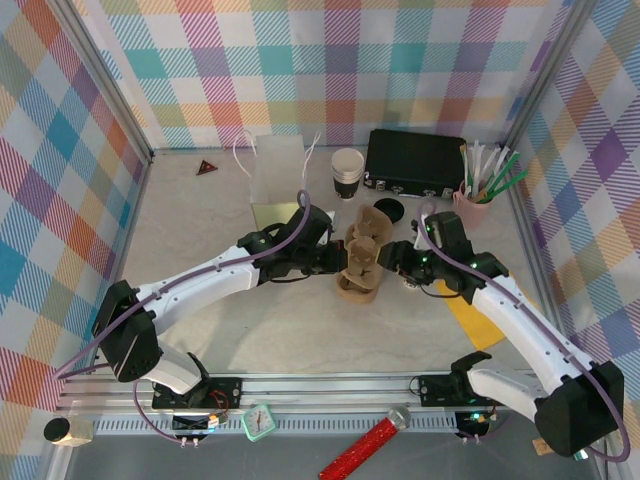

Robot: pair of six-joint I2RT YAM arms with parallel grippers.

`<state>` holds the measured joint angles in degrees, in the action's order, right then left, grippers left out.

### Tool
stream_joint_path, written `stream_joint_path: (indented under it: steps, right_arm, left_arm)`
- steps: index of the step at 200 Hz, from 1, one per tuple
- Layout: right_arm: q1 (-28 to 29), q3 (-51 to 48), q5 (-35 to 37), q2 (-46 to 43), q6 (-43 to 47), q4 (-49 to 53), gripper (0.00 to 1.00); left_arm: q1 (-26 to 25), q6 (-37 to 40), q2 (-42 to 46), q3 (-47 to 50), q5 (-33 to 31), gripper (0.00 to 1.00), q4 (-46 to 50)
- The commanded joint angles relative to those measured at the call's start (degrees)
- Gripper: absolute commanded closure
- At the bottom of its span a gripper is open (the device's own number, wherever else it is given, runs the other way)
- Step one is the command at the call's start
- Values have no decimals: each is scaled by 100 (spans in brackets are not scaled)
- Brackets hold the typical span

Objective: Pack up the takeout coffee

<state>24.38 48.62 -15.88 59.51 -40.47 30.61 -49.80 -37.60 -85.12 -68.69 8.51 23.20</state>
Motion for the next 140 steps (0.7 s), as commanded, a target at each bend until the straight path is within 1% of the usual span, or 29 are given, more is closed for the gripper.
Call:
stream_joint_path:
  steps: [1, 15, 44, 64, 78, 103, 116, 128, 140]
  right_arm:
    - [23, 592, 155, 137, 1086, 453, 47]
    - [22, 813, 182, 281, 1516, 600, 46]
    - [31, 1076, 105, 477, 2828, 622, 44]
    - [32, 1049, -24, 540, 3757, 370, 44]
    - [49, 1000, -224, 553, 4316, 183, 42]
    - [91, 733, -573, 469, 5380, -277, 42]
    - [126, 665, -705, 478, 5811, -339, 42]
    - [141, 722, -758, 609, 6034, -224, 41]
    - [214, 739, -584, 738, 6173, -178, 41]
  left_arm:
    - [-34, 179, 214, 22, 76, 100, -202]
    - [-34, 203, 215, 0, 88, 100, -202]
    - [-24, 399, 207, -138, 126, 100, -22]
    - [36, 520, 255, -197, 299, 100, 68]
    - [59, 612, 292, -231, 401, 100, 149]
    - [101, 805, 338, -336, 502, 100, 378]
    - [112, 864, 356, -360, 497, 100, 469]
    - [132, 861, 371, -364, 502, 100, 476]
    - [133, 857, 369, -365, 537, 100, 434]
